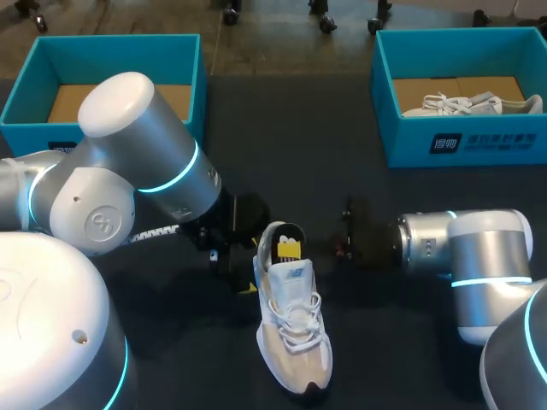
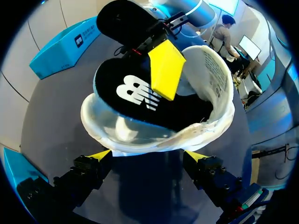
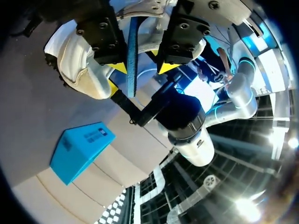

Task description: Take the shoe out of the shoebox, open the shoe tongue, remove and reinsert the insole, then place the shoe into the shoebox

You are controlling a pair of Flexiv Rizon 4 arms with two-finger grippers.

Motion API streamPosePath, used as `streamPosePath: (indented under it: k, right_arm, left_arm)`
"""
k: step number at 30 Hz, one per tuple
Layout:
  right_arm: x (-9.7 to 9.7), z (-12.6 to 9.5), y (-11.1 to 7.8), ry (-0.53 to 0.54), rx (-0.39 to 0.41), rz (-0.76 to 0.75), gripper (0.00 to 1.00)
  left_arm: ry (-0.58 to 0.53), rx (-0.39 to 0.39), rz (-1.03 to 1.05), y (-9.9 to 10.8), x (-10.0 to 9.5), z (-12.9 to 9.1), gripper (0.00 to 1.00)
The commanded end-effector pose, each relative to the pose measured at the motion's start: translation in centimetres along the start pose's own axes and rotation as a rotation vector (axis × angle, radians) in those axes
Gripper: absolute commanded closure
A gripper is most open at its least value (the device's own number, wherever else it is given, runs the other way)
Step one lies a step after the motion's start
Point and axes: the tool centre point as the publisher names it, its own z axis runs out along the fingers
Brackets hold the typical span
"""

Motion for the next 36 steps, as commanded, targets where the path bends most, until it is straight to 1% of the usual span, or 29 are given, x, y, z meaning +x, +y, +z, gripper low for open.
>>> streamPosePath:
  k: [1, 3, 6, 8, 15, 18, 22, 23, 24, 25, 26, 27, 29, 30, 33, 36]
  right_arm:
    - [-0.6, 0.1, 0.5, 0.007, -0.001, 0.005, 0.79]
    - [-1.0, 0.3, 0.7, 0.013, 0.003, 0.012, 1.0]
    - [-1.6, 0.7, 0.6, 0.021, 0.023, 0.033, 1.0]
    - [-1.9, 1.0, 0.2, 0.022, 0.033, 0.049, 1.0]
    - [-2.3, 1.3, -2.4, -0.003, 0.084, 0.123, 1.0]
    - [-2.4, 1.1, -3.3, -0.016, 0.084, 0.143, 1.0]
    - [-1.8, 0.7, -3.3, -0.018, 0.072, 0.134, 1.0]
    - [-1.6, 0.7, -3.2, -0.018, 0.069, 0.129, 0.92]
    - [-1.3, 0.6, -2.9, -0.019, 0.068, 0.115, 0.63]
    - [-1.1, 0.6, -2.7, -0.02, 0.067, 0.108, 0.51]
    - [-0.9, 0.6, -2.5, -0.021, 0.068, 0.1, 0.31]
    - [-0.7, 0.6, -2.4, -0.022, 0.069, 0.091, 0.16]
    - [-0.4, 0.5, -2.0, -0.027, 0.073, 0.079, 0.14]
    - [-0.2, 0.5, -1.7, -0.029, 0.076, 0.069, 0.16]
    - [0.2, 0.4, -1.1, -0.035, 0.087, 0.054, 0.14]
    - [0.4, 0.2, -0.5, -0.036, 0.101, 0.044, 0.15]
  left_arm:
    - [-0.002, -0.001, 0.0, 0.0, 0.1, 0.0, 0.0]
    - [-0.002, -0.001, 0.0, 0.0, 0.1, 0.0, 0.0]
    - [-0.002, -0.001, 0.0, 0.0, 0.1, 0.0, 0.0]
    - [-0.002, -0.001, 0.0, 0.0, 0.1, 0.0, 0.0]
    - [-0.002, -0.001, 0.0, 0.0, 0.1, 0.0, 0.0]
    - [-0.002, -0.001, 0.0, 0.0, 0.1, 0.0, 0.0]
    - [-0.002, -0.001, 0.0, 0.0, 0.1, 0.0, 0.0]
    - [-0.002, -0.001, 0.0, 0.0, 0.1, 0.0, 0.0]
    - [-0.002, -0.001, 0.0, 0.0, 0.1, 0.0, 0.0]
    - [-0.002, -0.001, 0.0, 0.0, 0.1, 0.0, 0.0]
    - [-0.002, -0.001, 0.0, 0.0, 0.1, 0.0, 0.0]
    - [-0.002, -0.001, 0.0, 0.0, 0.1, 0.0, 0.0]
    - [-0.002, -0.001, 0.0, 0.0, 0.1, 0.0, 0.0]
    - [-0.002, -0.001, 0.0, 0.0, 0.1, 0.0, 0.0]
    - [-0.002, -0.001, 0.0, 0.0, 0.1, 0.0, 0.0]
    - [-0.008, 0.0, 0.007, 0.0, 0.1, -0.5, 0.0]
